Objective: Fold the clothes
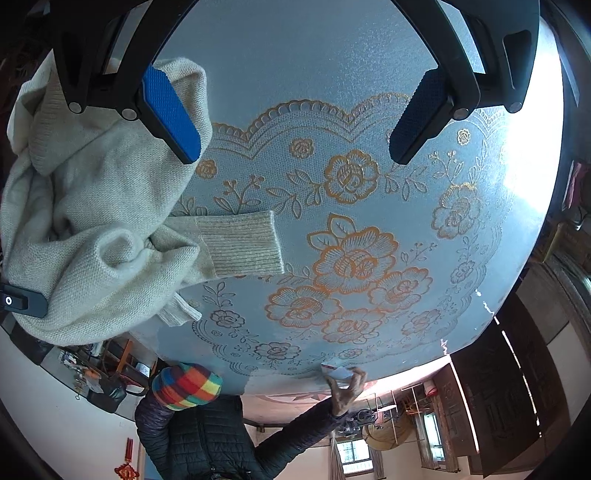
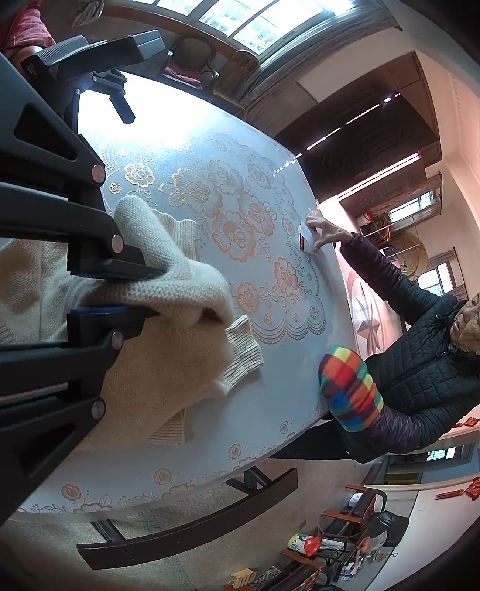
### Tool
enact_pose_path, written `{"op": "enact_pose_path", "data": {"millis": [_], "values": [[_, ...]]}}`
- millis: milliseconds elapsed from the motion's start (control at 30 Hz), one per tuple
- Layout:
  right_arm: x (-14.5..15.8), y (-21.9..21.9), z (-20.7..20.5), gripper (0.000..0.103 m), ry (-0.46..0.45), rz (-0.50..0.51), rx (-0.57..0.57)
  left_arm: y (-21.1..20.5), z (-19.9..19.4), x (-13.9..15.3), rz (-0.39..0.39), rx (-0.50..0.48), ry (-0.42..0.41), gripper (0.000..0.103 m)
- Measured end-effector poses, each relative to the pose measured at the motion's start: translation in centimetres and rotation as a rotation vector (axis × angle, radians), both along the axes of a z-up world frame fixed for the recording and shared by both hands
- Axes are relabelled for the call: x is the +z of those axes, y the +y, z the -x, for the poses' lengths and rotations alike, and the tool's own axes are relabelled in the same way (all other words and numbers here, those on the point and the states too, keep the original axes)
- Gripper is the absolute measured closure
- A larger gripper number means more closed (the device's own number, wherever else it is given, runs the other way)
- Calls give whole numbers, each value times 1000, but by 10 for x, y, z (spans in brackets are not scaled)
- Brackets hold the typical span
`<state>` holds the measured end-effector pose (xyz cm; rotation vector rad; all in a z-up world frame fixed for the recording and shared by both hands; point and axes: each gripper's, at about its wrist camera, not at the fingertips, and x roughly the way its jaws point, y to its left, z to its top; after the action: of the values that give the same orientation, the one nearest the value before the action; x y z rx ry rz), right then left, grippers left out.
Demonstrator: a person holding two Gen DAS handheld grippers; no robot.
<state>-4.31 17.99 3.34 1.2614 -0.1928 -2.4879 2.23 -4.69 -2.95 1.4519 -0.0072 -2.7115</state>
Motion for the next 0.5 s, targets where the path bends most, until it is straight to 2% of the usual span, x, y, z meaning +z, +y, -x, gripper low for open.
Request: {"op": "enact_pose_path", "data": {"millis": [267,400,500], "values": [[8,-19,19,94,-26,46,50,-25,-3,2,-7,65,13,0],[38,-32,38,94,-7,104,89,-45,-9,5,0,113,31,0],[80,-41,57,95,26,176,116,-65,-16,4,8,163,37,0]]}}
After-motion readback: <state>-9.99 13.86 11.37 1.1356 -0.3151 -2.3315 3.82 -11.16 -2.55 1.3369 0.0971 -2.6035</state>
